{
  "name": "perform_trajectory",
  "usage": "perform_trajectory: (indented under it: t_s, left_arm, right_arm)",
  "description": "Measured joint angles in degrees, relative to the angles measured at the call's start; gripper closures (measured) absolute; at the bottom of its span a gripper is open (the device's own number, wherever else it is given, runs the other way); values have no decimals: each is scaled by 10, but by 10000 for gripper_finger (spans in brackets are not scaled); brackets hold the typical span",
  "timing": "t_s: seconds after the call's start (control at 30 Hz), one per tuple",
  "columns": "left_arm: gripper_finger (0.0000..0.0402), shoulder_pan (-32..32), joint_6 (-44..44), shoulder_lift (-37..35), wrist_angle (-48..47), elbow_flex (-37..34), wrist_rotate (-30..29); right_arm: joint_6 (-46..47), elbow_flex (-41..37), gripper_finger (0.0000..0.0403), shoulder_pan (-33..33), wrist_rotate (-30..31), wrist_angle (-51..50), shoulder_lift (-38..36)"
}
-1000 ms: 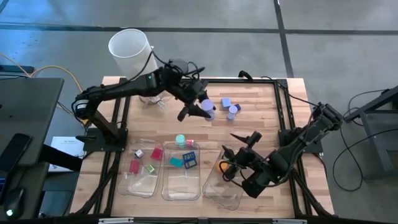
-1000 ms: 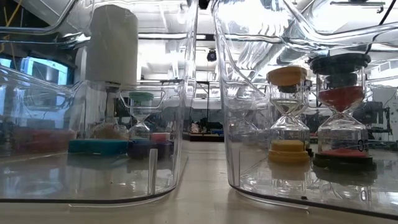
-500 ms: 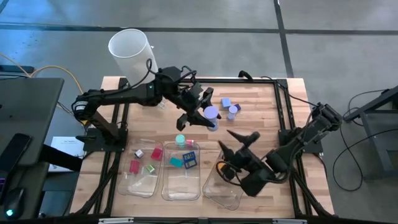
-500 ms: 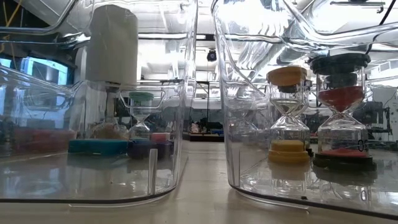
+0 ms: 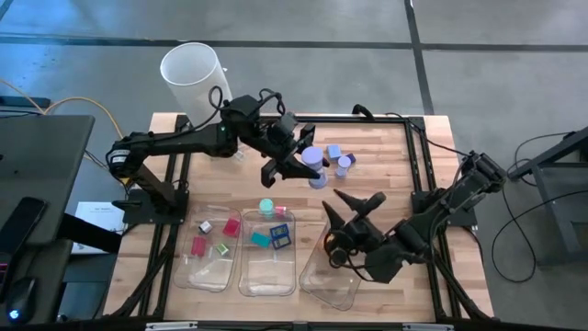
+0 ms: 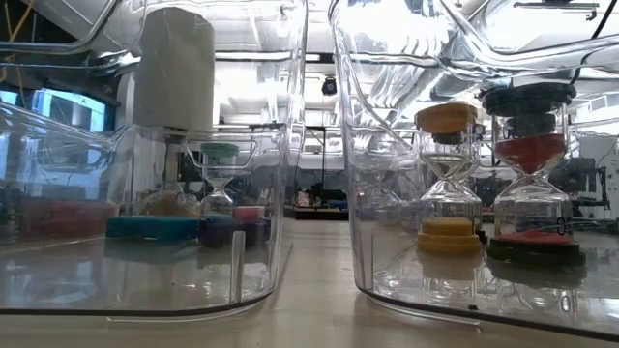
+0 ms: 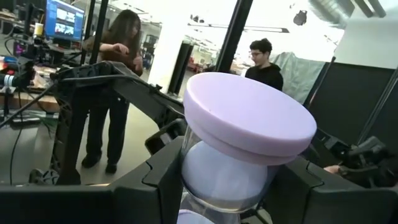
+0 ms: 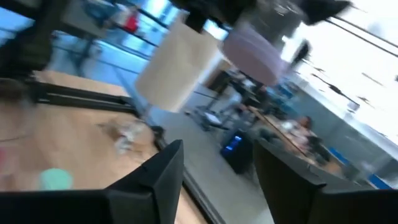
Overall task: Pick & Place Office items
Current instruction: Put the left purple hourglass into the right bin
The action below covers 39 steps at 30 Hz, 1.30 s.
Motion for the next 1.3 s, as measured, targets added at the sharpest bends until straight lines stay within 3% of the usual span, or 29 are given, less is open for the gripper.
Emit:
perform_trajectory:
  t_s: [0.13, 0.23, 0.4, 0.6, 0.77, 0.87, 0.97, 1.03, 1.13, 1.3]
  left_arm:
    - [235, 0, 1, 0, 1, 0, 2]
    - [235, 2, 2, 0, 1, 0, 4]
    - [234, 5, 3, -4, 2, 0, 5]
    - [234, 7, 3, -7, 1, 0, 17]
    - [234, 25, 3, -7, -52, 0, 86]
    - [234, 46, 27, -7, -98, 0, 165]
    - [234, 66, 64, -8, -174, 1, 238]
    - [234, 75, 103, -7, -241, 1, 255]
    - [234, 77, 199, -7, -351, 1, 240]
    - [234, 37, 390, -7, -527, 1, 100]
  right_arm:
    - [-47, 0, 217, -12, -75, 53, 0]
    - [-78, 0, 197, -16, -95, 85, 0]
    - [-96, 0, 142, -13, -90, 117, 0]
    - [-175, 0, 105, -15, -19, 187, 0]
    - [-247, 0, 109, -5, -14, 250, 0]
    - [-287, 0, 113, 13, -16, 291, -1]
    - [-292, 0, 115, 29, -21, 299, -2]
    - [-295, 0, 115, 37, -22, 298, -2]
    - [-295, 0, 115, 41, -30, 299, -2]
    - [-291, 0, 115, 26, -36, 298, -2]
